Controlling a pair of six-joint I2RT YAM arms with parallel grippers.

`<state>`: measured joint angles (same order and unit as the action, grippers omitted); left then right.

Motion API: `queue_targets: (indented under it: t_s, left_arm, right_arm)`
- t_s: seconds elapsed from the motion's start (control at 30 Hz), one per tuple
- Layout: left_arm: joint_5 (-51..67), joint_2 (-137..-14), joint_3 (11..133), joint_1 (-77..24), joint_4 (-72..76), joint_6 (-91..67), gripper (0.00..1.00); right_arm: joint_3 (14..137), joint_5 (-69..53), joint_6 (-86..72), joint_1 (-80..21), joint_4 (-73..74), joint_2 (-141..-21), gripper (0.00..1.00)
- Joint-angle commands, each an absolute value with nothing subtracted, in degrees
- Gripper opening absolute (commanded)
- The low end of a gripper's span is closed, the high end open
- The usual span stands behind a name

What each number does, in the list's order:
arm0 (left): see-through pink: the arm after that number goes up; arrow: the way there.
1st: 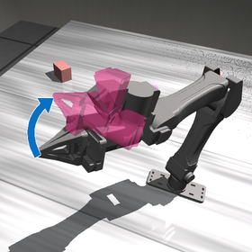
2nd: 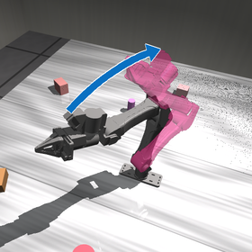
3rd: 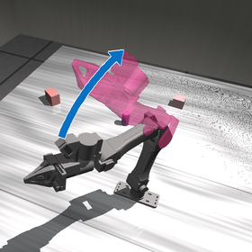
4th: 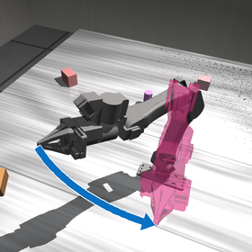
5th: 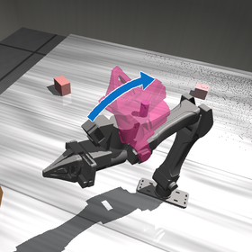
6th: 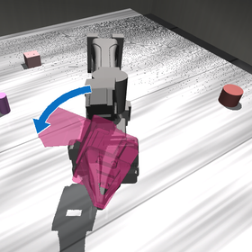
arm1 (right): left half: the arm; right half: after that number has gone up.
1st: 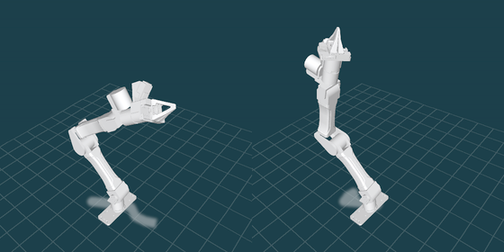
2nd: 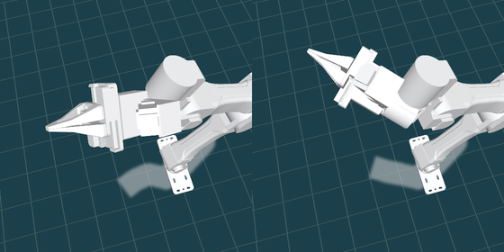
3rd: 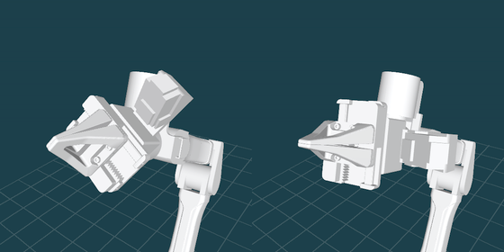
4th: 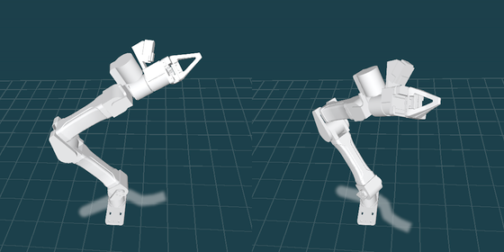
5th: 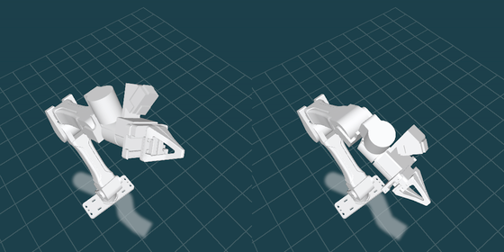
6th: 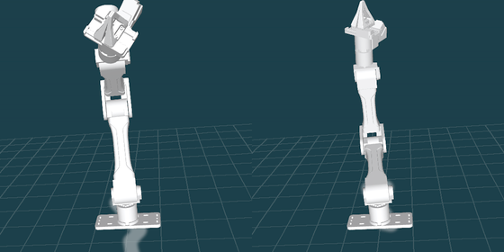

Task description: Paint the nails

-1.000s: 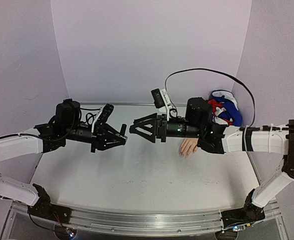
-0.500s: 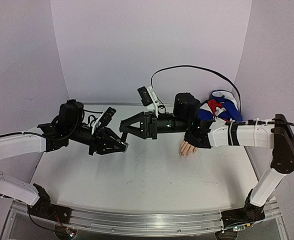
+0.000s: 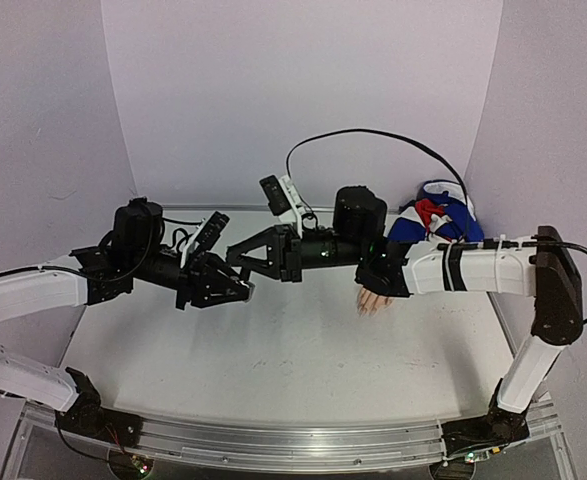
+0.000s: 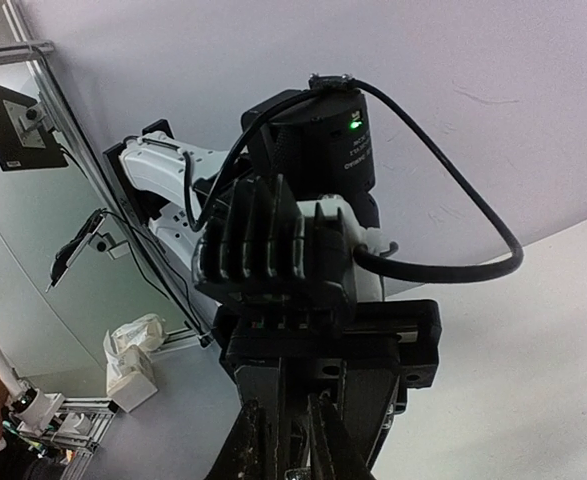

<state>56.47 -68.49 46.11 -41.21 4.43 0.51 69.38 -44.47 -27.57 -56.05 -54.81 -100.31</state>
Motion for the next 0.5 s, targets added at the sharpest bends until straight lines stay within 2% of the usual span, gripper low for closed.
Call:
queue_targets:
  t_s: [0.0, 0.13, 0.17, 0.27, 0.3, 0.4, 0.47]
  left_arm:
    - [43.33, -63.51, 46.84, -41.31, 8.09, 2.57, 0.0]
    - [21.33, -59.63, 44.29, -41.31, 8.0, 4.6, 0.0]
    - [16.14, -58.52, 43.65, -41.31, 8.0, 5.17, 0.0]
    - [4.45, -55.92, 42.2, -41.31, 7.83, 6.83, 0.0]
    - [2.13, -55.27, 41.91, -41.32, 7.68, 7.34, 0.0]
    - [0.55, -54.14, 41.58, -41.31, 7.65, 7.93, 0.0]
    - [0.9, -54.33, 41.72, -41.31, 7.56, 7.86, 0.0]
  right_arm:
    - [72.89, -41.32, -26.64, -58.7, -53.54, -101.51, 0.0]
    - [73.69, -24.57, -26.88, -61.12, -48.52, -102.13, 0.0]
    - [74.05, -15.69, -27.01, -62.54, -46.29, -102.1, 0.0]
    - [82.54, 26.42, -33.4, -69.76, -26.36, -104.57, 0.0]
    - [86.0, 32.72, -35.62, -71.47, -22.32, -106.09, 0.0]
    - [94.45, 39.09, -33.88, -75.74, -18.62, -110.68, 0.0]
    - [98.51, 38.11, -32.75, -76.29, -18.04, -112.97, 0.0]
